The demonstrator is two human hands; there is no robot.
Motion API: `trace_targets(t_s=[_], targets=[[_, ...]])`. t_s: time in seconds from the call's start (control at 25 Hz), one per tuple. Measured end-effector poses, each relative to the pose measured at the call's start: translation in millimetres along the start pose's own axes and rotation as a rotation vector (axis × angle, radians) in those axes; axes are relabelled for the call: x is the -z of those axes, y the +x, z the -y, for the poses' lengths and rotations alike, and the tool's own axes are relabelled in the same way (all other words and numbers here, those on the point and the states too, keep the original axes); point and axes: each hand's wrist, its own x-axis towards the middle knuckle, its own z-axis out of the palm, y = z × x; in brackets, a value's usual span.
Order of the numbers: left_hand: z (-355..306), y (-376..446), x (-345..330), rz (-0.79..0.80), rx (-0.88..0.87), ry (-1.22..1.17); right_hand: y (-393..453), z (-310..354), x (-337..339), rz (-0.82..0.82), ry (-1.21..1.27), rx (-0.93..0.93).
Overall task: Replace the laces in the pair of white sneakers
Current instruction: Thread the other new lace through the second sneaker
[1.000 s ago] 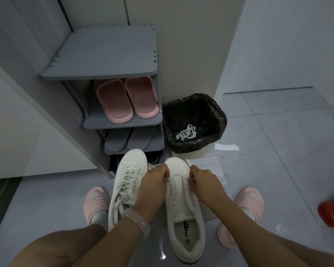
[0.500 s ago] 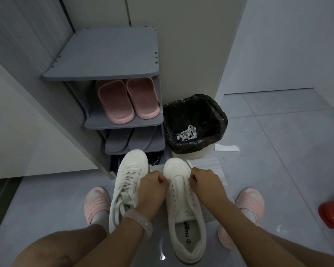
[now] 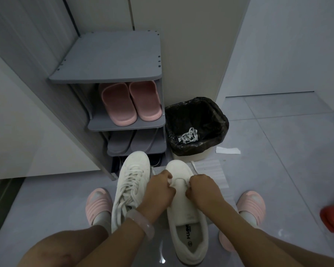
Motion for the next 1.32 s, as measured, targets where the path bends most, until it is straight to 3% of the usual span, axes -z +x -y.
trace_targets(t_s=[0.2,0.48,0.68,0.72,0.8,0.92,0.96,1.04,1.2,1.32], targets=[[-8,-2,-12,-0.081,-0.236,0.354,6,-10,0,-0.015,0.157,-0.034],[-19,11,-32,-0.064,-0.117,0.399,9,-14,-3,0.009,0.27,-0.048],[-25,14,-21,0.049,-0.221,0.576,3,-8,-6,-0.044,0.259,0.01],[-25,13,-14,0.082,-0.232,0.552,4,-9,-8,-0.041,0.233,0.009],[-19,13,2,0.145,-0.2,0.279,3,-6,-12,-0.033,0.193,-0.007],[-13,10,25,0.218,-0.079,-0.157,0,-2,-20,-0.245,0.171,0.202],[-10,9,29,0.162,-0.074,-0.166,1,-3,-21,-0.305,0.181,0.256],[-4,6,29,0.053,-0.058,-0.046,1,-3,-15,-0.263,0.222,0.235],[-5,-12,13,0.193,0.034,0.059,2,-3,-15,-0.203,0.109,0.212],[-7,-15,7,0.187,0.021,0.055,3,4,-14,-0.16,0.091,0.196]])
